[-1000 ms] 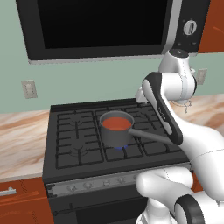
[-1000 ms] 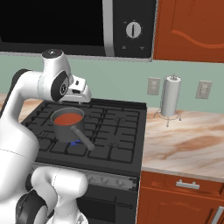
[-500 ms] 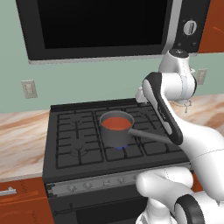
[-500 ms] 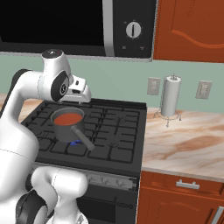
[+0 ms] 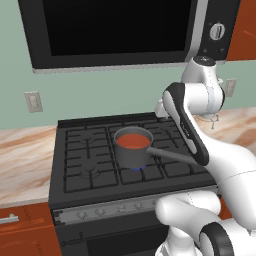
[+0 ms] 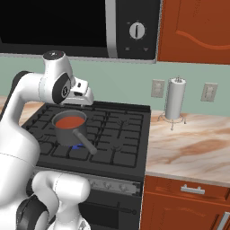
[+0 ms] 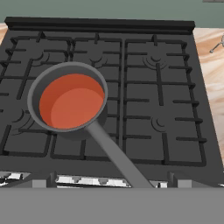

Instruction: Wait until the marinara sauce is simmered to a deep red color and then turn off the stove.

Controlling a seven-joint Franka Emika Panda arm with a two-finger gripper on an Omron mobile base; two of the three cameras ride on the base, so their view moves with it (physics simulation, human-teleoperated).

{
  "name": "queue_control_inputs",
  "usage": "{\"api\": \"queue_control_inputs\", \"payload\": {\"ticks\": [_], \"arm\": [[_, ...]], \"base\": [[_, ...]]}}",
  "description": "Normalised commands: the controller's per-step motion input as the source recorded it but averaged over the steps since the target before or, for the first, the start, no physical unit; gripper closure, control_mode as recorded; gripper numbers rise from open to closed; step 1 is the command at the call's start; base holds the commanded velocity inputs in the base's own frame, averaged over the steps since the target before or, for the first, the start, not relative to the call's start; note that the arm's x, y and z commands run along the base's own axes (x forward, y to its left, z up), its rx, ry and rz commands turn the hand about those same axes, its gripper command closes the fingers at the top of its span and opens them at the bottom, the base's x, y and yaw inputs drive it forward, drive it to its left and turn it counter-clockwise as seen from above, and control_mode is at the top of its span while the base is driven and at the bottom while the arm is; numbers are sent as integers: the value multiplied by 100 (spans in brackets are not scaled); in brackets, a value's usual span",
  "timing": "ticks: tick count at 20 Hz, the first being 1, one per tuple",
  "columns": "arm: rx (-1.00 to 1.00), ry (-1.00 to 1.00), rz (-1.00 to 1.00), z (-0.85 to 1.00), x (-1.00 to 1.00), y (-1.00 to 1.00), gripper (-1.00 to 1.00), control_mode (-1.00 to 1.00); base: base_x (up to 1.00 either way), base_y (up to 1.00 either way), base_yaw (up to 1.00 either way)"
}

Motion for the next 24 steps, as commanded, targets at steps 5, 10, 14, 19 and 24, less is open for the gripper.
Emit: {"api": "queue_control_inputs", "payload": {"ticks": [5, 10, 14, 19, 24], "arm": [[0, 0, 0, 0, 0, 0, -100, -100], [0, 0, 0, 0, 0, 0, -100, -100], [0, 0, 0, 0, 0, 0, -100, -100], [0, 0, 0, 0, 0, 0, -100, -100], [0, 0, 0, 0, 0, 0, -100, -100]], "base": [[0, 0, 0], [0, 0, 0], [0, 0, 0], [0, 0, 0], [0, 0, 0]]}}
